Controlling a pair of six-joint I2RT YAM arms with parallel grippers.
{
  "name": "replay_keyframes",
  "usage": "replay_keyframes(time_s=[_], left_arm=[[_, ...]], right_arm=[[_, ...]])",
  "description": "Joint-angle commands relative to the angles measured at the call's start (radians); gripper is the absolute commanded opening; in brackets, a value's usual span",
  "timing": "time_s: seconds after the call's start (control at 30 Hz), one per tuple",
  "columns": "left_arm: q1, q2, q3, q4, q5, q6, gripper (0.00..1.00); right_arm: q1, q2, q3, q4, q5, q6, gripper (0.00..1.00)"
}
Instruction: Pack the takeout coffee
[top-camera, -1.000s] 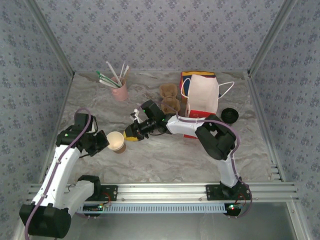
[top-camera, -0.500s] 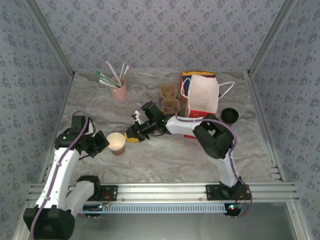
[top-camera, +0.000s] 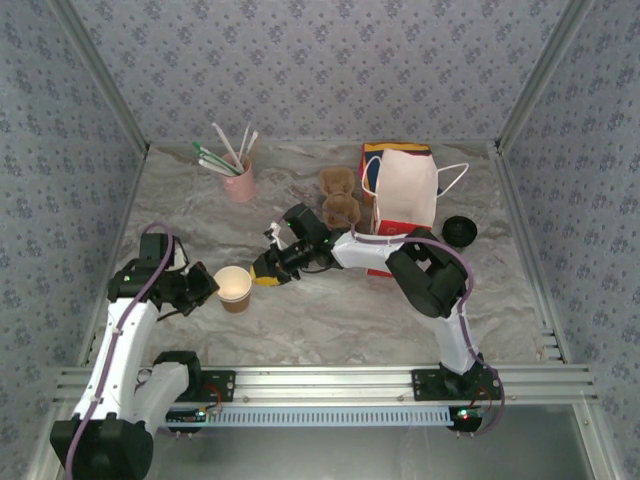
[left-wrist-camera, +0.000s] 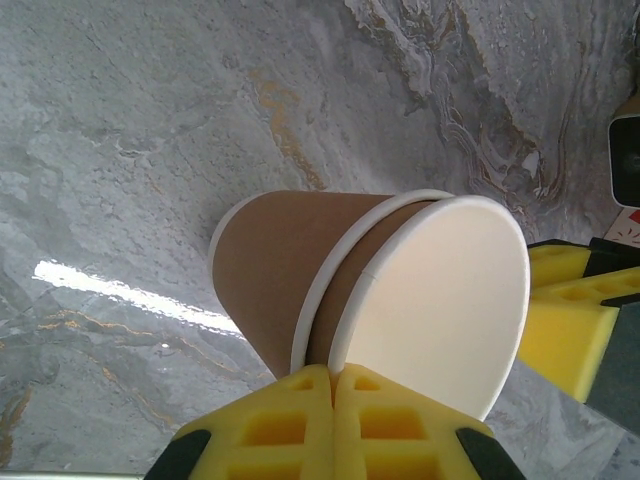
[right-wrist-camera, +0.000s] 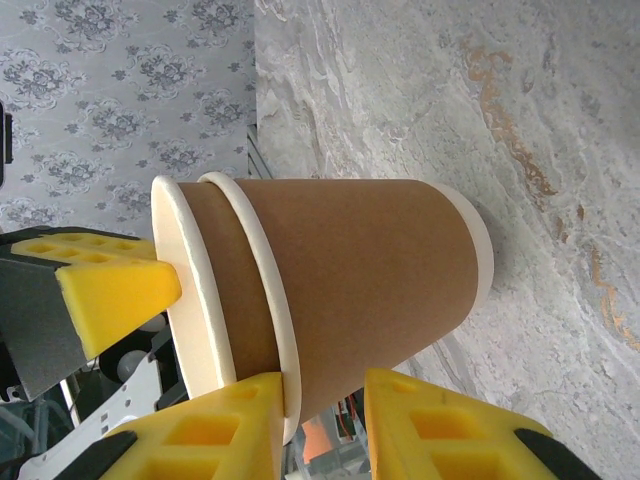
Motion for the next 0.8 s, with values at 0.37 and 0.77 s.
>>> replay_keyframes(time_s=[0.37, 0.77], left_arm=[[0.022, -0.023, -0.004, 0.006, 0.047, 0.018, 0.00], [0.027, -0.021, -0.014, 0.016, 0.062, 0.014, 0.00]], right_arm=[[0.004, 0.007, -0.010, -0.039, 0.005, -0.029, 0.28], [0.002, -0.005, -0.017, -0.059, 0.009, -0.042, 0.28]])
